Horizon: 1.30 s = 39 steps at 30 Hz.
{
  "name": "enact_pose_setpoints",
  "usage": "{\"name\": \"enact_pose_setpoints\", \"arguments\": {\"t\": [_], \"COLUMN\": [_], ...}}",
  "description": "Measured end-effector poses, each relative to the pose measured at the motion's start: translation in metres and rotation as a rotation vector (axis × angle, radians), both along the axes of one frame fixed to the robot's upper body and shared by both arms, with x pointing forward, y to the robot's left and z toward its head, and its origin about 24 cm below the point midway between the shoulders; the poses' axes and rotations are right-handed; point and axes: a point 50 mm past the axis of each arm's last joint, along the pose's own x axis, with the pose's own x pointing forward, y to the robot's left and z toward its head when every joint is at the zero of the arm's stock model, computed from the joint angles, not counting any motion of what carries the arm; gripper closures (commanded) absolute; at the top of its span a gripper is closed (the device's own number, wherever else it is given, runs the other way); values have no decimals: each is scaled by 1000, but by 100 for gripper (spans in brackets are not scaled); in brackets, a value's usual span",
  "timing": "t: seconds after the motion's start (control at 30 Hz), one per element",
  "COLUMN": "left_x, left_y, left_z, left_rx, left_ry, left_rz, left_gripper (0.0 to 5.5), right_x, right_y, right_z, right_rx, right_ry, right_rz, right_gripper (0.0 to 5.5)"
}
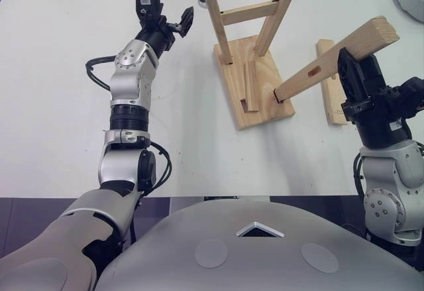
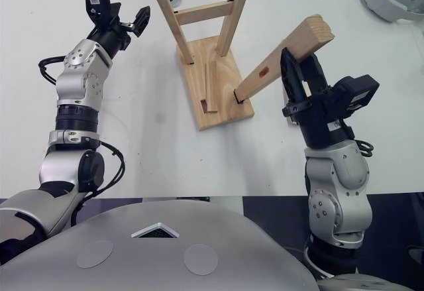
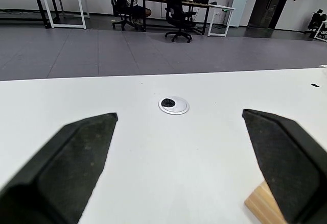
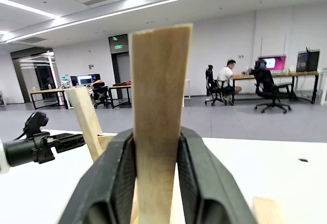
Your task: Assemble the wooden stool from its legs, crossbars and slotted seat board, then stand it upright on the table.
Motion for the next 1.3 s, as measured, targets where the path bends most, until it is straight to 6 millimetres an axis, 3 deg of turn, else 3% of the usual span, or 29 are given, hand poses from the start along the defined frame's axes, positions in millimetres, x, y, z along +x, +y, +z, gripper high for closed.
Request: {"name": "enact_pose_setpoints", "arguments": {"t": [0.27, 0.67, 1.3], "left_x": [-8, -10, -10], "left_y": [0, -3, -6], "left_z": [-6, -6, -7], "left_rx": [1, 1, -1], "left_ry": [1, -1, 0], "left_rz": [13, 20, 11], "left_gripper": [99, 99, 99], "right_x": [3, 12, 6], "right_y": [8, -2, -6], "right_z": [7, 3, 1], "right_rx": [171, 40, 120], "right_ry": [48, 10, 33], "right_rz": [-81, -42, -53], "right_gripper": [445, 445, 446]}}
